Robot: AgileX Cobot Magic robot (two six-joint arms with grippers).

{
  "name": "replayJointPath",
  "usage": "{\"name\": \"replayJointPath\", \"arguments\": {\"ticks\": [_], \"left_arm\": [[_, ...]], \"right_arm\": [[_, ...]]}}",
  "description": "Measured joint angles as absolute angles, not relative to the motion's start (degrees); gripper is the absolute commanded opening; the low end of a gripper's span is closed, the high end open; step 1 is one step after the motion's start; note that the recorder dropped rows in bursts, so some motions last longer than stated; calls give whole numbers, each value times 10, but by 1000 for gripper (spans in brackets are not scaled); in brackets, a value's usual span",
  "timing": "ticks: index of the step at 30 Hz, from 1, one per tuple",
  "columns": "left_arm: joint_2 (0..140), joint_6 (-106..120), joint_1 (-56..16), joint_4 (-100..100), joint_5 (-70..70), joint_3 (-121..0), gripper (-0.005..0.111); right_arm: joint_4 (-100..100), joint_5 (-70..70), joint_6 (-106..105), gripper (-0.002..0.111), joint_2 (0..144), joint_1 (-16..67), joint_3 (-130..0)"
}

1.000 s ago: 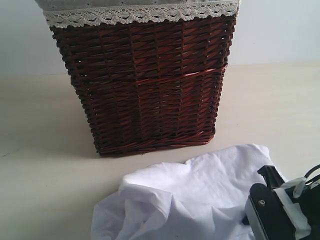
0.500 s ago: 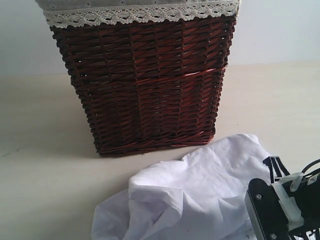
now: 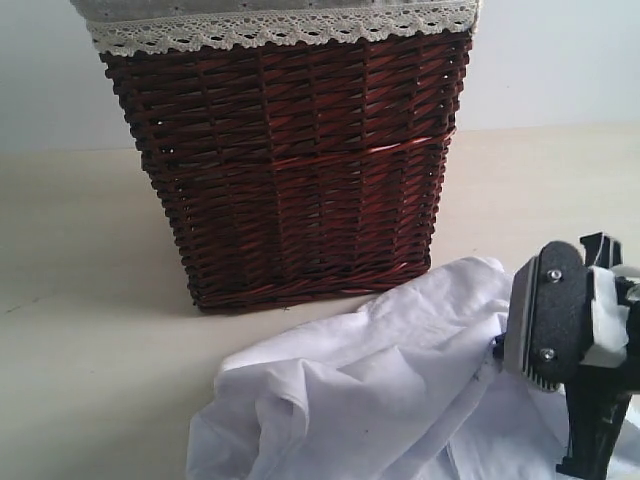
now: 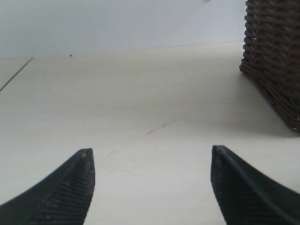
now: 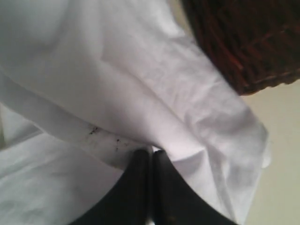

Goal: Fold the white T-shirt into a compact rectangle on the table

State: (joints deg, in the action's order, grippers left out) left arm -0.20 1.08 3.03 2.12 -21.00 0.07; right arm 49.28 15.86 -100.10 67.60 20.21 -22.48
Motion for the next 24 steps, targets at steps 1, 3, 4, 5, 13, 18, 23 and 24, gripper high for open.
{"name": "replayJointPath", "arguments": {"ticks": [1,3,4,5,13,18,23,24], "left_arm": [[-2,11,30,21,-210,1,68],[-2,11,30,21,-210,1,68],[-2,14,30,22,-210,1,68],[-2,33,30,40,-210,1,68],[-2,-95,30,-40,-73,1,68],[-2,-255,30,-223,-10,1,68],[-2,-255,30,-199,-8,1,68],[-2,-255,30,-196,-8,1,68]], "right_arm": [[508,160,-1001,0,649,202,-225],[517,180,-1001,0,614,202,-225],[518,193,-1001,0,606,202,-225],[518,212,-1001,0,598,202,-225],[519,258,-999,0,592,202,-225],[519,258,-970,0,592,202,-225],[519,258,-962,0,592,202,-225],[519,258,-961,0,592,202,-225]]}}
